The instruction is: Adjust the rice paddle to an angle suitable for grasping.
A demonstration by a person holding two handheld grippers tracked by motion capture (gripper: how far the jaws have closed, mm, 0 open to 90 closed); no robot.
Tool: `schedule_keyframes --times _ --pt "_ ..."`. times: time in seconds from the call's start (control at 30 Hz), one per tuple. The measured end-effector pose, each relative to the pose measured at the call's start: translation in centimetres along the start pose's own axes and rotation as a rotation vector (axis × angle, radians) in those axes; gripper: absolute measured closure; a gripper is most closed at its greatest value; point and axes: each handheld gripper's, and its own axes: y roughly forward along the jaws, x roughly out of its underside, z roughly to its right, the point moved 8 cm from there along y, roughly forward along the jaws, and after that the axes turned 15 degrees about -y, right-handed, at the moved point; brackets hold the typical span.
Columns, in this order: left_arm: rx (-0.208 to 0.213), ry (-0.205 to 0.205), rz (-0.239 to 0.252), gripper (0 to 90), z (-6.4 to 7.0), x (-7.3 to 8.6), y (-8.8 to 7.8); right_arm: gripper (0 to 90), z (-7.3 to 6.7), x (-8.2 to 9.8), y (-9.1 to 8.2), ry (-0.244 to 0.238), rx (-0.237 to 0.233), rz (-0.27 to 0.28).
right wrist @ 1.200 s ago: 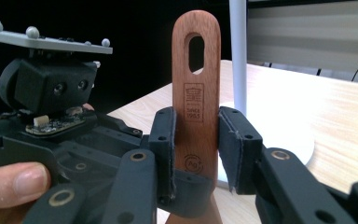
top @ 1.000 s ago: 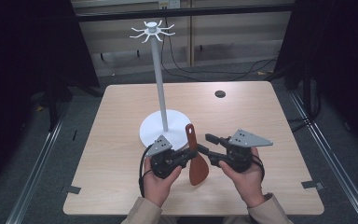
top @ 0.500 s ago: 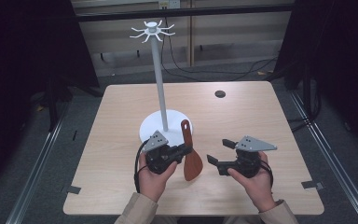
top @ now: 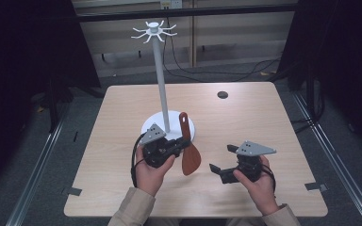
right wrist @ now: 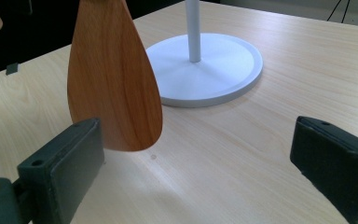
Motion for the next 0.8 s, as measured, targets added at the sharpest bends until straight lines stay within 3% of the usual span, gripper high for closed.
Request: schedule_keyframes --times 0.8 --pt "0.002 0.019 0.003 82.2 0.2 -3.1 -0.5 2.8 -0.3 0.7 0.1 -0.016 -0.006 -0.034"
